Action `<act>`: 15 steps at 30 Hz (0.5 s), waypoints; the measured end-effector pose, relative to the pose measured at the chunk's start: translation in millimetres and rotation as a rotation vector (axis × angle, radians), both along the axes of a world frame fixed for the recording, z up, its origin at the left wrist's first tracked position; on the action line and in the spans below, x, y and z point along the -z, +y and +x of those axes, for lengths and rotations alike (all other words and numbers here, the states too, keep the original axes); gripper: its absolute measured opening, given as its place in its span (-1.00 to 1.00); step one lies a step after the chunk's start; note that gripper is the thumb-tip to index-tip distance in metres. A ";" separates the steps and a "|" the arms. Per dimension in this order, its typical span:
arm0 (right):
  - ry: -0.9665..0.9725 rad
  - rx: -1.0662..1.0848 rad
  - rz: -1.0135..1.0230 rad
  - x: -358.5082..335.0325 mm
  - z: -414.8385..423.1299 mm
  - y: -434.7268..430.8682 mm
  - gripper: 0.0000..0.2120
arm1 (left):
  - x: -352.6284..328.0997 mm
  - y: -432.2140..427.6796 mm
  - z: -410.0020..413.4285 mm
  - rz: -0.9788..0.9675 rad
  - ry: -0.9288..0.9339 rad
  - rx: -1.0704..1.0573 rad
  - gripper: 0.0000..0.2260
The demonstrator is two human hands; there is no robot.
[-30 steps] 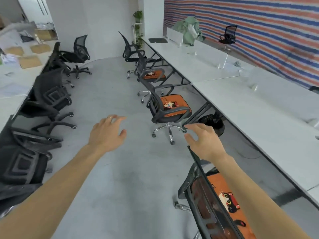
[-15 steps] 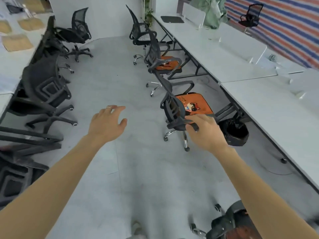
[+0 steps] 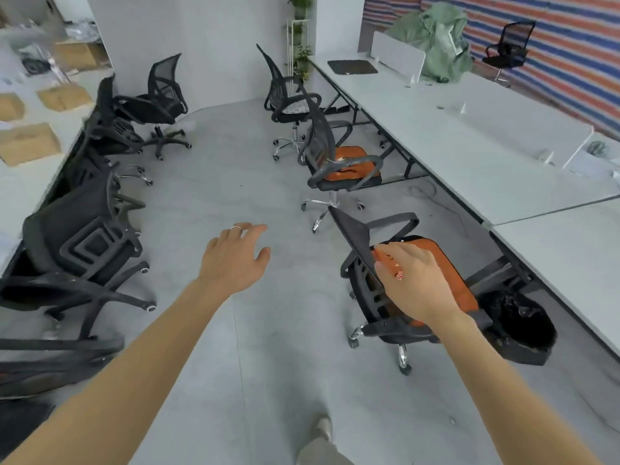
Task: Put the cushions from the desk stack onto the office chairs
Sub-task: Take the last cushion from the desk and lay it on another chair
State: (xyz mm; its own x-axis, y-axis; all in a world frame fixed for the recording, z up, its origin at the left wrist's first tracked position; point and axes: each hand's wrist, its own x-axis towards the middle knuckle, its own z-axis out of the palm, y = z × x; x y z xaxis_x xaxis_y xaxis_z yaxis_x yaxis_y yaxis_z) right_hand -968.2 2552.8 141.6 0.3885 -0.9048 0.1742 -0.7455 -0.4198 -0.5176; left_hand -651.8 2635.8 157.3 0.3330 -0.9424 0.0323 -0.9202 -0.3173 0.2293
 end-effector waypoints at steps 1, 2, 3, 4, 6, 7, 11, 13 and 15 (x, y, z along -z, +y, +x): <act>0.009 -0.016 -0.015 -0.7 13.4 -23.0 -0.61 | -1.8 -20.3 11.4 -0.003 -0.009 -0.009 -0.56; 0.006 -0.035 -0.010 -4.0 35.1 -58.3 -0.61 | -7.8 -51.1 30.1 -0.008 -0.020 -0.019 -0.56; 0.004 -0.042 0.004 -7.3 48.7 -83.0 -0.63 | -12.9 -71.7 42.1 -0.018 -0.025 -0.030 -0.56; -0.006 -0.047 0.005 -12.0 62.2 -108.3 -0.65 | -19.0 -92.4 54.4 -0.031 -0.028 -0.044 -0.57; -0.021 -0.062 -0.028 -22.2 92.9 -159.9 -0.68 | -28.6 -135.4 83.7 -0.056 -0.025 -0.070 -0.57; -0.016 -0.074 -0.048 -26.8 106.4 -178.7 -0.68 | -31.7 -150.2 94.8 -0.063 -0.027 -0.075 -0.57; -0.020 -0.070 -0.037 -35.3 168.7 -268.4 -0.63 | -31.8 -225.2 158.3 -0.078 -0.011 -0.117 -0.56; -0.010 -0.083 -0.056 -30.7 203.5 -312.6 -0.59 | -23.3 -267.0 196.0 -0.060 -0.007 -0.112 -0.55; 0.022 -0.092 -0.055 -23.0 236.8 -352.5 -0.62 | -13.6 -306.0 233.7 -0.046 -0.011 -0.109 -0.54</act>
State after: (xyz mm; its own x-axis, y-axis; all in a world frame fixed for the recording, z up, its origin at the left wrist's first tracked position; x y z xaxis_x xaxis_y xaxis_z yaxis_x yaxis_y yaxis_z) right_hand -731.4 2200.4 164.6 0.4742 -0.8542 0.2132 -0.7135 -0.5147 -0.4754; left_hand -418.0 2329.8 170.9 0.4331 -0.8979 0.0787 -0.8832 -0.4054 0.2360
